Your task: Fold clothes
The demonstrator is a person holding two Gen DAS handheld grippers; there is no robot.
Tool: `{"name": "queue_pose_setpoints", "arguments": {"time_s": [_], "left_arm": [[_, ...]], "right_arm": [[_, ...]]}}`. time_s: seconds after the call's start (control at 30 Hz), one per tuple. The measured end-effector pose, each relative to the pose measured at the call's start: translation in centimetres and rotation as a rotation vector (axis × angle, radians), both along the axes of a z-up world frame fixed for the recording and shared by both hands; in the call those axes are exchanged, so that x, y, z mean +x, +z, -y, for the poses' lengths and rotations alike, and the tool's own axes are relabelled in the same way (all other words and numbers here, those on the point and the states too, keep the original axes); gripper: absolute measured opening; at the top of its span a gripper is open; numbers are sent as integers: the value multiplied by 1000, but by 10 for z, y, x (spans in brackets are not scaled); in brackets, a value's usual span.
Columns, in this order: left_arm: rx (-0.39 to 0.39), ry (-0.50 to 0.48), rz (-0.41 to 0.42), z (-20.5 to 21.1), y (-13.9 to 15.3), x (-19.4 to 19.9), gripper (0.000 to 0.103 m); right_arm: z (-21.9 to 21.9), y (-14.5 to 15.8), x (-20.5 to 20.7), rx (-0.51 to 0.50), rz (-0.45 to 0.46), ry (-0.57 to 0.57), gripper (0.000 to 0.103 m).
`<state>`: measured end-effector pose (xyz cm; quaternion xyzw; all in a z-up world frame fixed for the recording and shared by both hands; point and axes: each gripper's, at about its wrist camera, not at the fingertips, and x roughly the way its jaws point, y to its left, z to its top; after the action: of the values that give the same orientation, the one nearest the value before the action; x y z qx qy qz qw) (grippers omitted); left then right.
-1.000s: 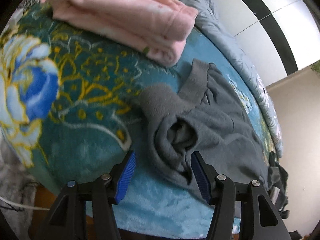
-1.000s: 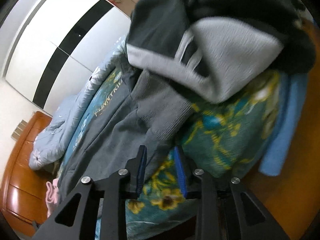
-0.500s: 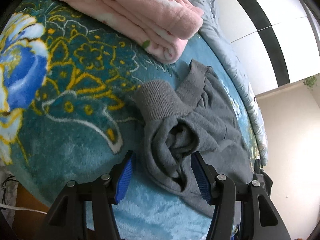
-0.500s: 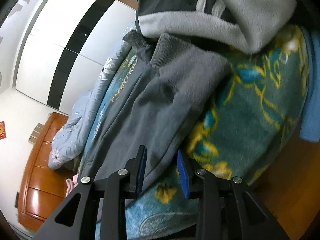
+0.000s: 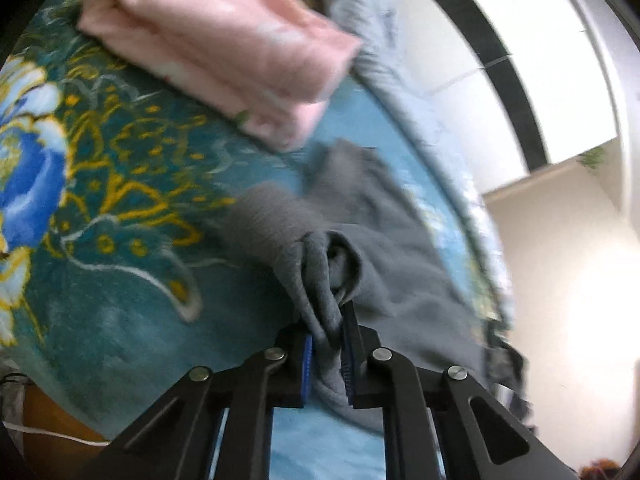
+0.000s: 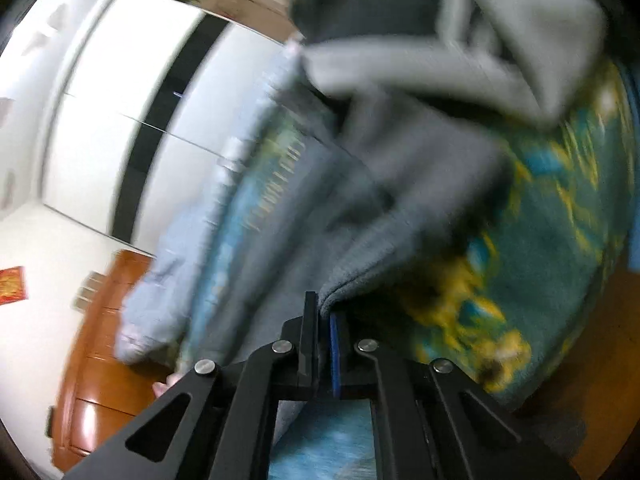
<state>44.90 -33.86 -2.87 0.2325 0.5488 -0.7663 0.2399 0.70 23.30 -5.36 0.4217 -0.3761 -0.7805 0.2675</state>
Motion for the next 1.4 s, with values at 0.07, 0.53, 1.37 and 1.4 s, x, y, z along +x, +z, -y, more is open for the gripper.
{"name": "queue_pose_setpoints", "arguments": {"time_s": [0.07, 0.53, 1.37, 1.4], "left_arm": [[-3, -37, -47, -3, 14, 3, 11], [12, -74, -139, 15, 25, -31, 10], [29, -51, 39, 146, -12, -181, 27], [9, -65, 37, 141, -5, -177, 32]], "right_arm": [[-7, 26, 1, -22, -75, -18, 4], [-9, 79, -30, 66, -195, -61, 4], [216, 41, -242, 649, -3, 107, 6], [215, 41, -241, 652, -7, 112, 6]]}}
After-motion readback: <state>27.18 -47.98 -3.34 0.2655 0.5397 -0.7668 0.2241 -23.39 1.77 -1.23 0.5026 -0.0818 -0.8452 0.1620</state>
